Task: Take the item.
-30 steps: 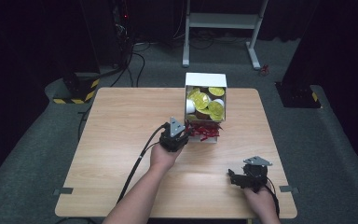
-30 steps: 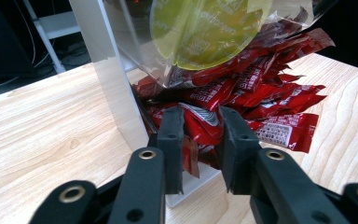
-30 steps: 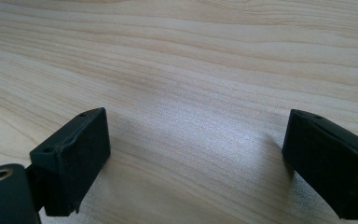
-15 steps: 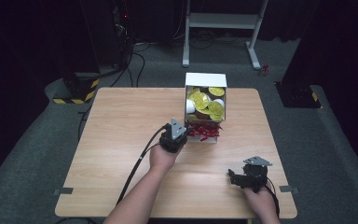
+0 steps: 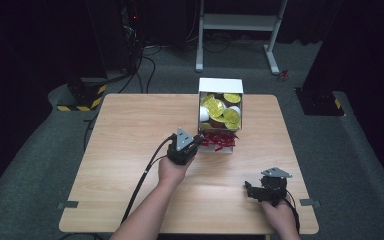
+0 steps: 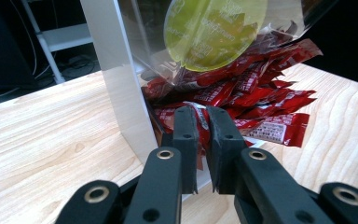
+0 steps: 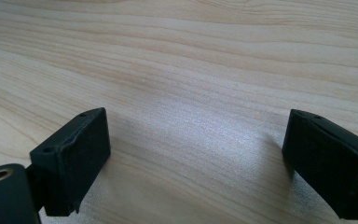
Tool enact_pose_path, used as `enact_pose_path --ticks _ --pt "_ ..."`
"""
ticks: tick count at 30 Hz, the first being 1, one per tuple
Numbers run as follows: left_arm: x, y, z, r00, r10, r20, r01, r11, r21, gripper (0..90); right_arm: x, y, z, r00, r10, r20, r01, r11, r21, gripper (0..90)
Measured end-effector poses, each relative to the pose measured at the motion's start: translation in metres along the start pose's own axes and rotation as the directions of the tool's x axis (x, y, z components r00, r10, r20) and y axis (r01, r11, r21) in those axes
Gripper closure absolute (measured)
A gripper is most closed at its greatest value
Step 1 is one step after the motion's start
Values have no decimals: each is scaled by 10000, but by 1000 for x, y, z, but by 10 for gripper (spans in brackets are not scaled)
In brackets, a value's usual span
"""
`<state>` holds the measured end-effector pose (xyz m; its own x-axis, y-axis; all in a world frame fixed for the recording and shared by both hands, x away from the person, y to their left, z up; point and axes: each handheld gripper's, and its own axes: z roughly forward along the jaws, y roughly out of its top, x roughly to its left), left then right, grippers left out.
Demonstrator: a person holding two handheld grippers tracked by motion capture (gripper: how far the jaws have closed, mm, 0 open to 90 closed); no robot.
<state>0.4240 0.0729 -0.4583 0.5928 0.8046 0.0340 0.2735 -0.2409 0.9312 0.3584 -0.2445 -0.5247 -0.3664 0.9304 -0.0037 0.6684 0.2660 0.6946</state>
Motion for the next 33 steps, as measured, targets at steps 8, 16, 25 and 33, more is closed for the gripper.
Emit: enact_pose_path --ticks 8,16,25,33 --pt "-2 1 -8 9996 -222 157 226 9995 -208 833 0 0 0 10000 -4 1 4 10000 -1 75" --pt "-2 2 -16 9986 -448 290 458 9984 -335 839 0 0 0 10000 -2 2 2 10000 0 75" --pt "-1 2 -28 9972 -609 440 626 9973 -383 843 0 0 0 10000 -1 1 1 10000 -1 75" --pt "-1 3 -36 9972 -644 374 657 9973 -332 853 0 0 0 10000 -3 2 3 10000 -3 75"
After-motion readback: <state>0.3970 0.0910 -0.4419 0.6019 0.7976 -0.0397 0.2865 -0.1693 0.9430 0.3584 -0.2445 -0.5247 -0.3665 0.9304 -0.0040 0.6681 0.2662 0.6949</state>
